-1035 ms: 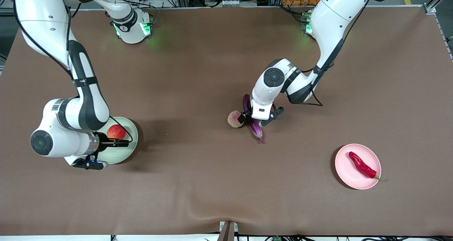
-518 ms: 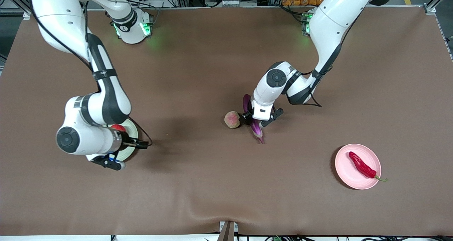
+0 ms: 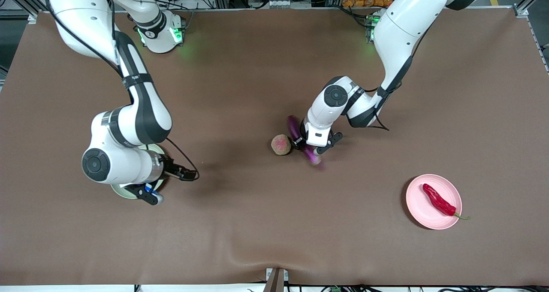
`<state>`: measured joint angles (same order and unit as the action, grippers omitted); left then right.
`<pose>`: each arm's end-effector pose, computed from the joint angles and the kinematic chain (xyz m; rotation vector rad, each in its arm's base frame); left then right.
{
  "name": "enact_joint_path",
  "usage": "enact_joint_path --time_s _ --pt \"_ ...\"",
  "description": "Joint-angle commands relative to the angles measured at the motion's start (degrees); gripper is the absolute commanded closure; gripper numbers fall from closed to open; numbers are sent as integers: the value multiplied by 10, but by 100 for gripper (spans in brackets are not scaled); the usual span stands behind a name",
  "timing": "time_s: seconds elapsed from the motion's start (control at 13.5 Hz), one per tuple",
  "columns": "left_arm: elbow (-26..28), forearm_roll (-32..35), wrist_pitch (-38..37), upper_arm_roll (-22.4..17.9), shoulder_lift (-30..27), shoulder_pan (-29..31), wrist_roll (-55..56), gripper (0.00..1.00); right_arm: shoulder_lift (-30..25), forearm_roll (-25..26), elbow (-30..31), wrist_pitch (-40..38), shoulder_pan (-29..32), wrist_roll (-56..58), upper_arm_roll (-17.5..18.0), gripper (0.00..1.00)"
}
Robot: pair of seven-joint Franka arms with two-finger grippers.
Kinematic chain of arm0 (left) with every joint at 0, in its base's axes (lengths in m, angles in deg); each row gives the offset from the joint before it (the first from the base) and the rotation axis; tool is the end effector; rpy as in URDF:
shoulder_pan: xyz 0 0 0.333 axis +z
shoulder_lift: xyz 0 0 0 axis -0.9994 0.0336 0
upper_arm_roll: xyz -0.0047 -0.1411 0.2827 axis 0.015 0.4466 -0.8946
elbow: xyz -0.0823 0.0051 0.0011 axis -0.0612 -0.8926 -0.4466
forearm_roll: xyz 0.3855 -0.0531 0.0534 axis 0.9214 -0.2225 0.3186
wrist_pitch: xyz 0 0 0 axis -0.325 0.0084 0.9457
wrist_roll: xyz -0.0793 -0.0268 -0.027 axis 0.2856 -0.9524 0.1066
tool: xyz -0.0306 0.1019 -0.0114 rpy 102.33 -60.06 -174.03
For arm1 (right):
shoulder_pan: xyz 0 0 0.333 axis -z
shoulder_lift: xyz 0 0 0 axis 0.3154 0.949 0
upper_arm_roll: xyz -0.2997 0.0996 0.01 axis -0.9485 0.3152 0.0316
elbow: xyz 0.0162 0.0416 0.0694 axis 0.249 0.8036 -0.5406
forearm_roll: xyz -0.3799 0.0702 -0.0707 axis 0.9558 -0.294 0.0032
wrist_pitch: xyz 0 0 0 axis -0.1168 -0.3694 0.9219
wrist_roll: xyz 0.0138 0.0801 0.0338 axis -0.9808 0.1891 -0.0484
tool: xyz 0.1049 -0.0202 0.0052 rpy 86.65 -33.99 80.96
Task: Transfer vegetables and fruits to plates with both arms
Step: 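Grasp the eggplant with the left gripper while the right gripper grasps the peach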
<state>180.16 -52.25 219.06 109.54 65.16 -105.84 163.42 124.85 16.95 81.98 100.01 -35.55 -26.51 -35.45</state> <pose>0.4910 -0.3997 0.1707 2.7259 0.9690 0.0023 0.6764 0.2050 0.3241 -2.8616 0.7540 0.3885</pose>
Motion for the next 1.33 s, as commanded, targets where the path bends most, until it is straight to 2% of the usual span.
enact_joint_path --time_s 0.0,0.3,0.44,0.59,0.89,1.26 --pt "16 15 -25 -1 -51 4 27 100 -6 -15 -9 -10 -23 -51 -3 0" --pt "7 13 -176 4 -154 26 20 100 -9 -16 -9 -13 -55 -110 -3 0" --pt "-3 8 -210 7 -184 47 7 100 -4 -15 -9 -5 -87 -163 -4 0" --pt "-18 -10 -242 14 -207 69 -33 100 5 -21 -8 37 -123 -225 -4 0" --pt "-90 -66 -334 13 -210 103 -126 100 39 -22 -7 123 -182 -340 -4 0" --pt "-116 -86 -341 13 -204 150 -203 100 108 -21 -8 258 -245 -416 -4 0"
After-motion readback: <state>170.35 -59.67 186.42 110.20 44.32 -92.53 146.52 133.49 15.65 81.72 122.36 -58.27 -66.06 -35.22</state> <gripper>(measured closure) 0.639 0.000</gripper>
